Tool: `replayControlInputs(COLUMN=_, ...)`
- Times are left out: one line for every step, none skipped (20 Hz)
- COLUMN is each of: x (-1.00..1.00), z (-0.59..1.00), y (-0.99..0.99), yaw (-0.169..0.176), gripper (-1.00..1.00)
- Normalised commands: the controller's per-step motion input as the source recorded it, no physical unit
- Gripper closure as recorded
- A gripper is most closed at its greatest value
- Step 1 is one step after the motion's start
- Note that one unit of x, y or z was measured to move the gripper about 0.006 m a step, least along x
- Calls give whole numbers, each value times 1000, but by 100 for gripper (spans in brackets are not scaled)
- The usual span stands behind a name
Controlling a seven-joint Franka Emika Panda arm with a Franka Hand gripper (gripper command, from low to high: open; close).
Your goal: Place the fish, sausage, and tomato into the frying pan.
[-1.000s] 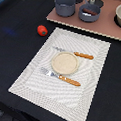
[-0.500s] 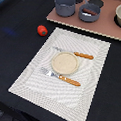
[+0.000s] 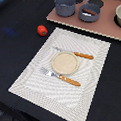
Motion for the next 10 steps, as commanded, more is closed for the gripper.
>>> replayControlInputs(x=-494, z=-354, y=-683, yaw=-64, gripper=-100)
replayControlInputs(x=-500, z=-351, y=-674, yaw=-68, gripper=-100)
replayControlInputs(x=-503, z=-357, y=-669, yaw=-69, gripper=-100)
replayControlInputs(x=-503, z=-371, y=-663, yaw=-71, gripper=-100)
replayControlInputs(x=-506, z=-397, y=-649, yaw=-76, gripper=-100)
replayControlInputs(x=-509, z=-411, y=-649, yaw=-77, gripper=-100)
replayControlInputs(x=-511, z=-420, y=-643, yaw=-79, gripper=-100)
replayControlInputs(x=-517, z=-409, y=-643, yaw=-79, gripper=-100)
replayControlInputs(x=-523, z=-406, y=-637, yaw=-80, gripper=-100)
replayControlInputs(x=-523, z=-397, y=-634, yaw=-81, gripper=-100)
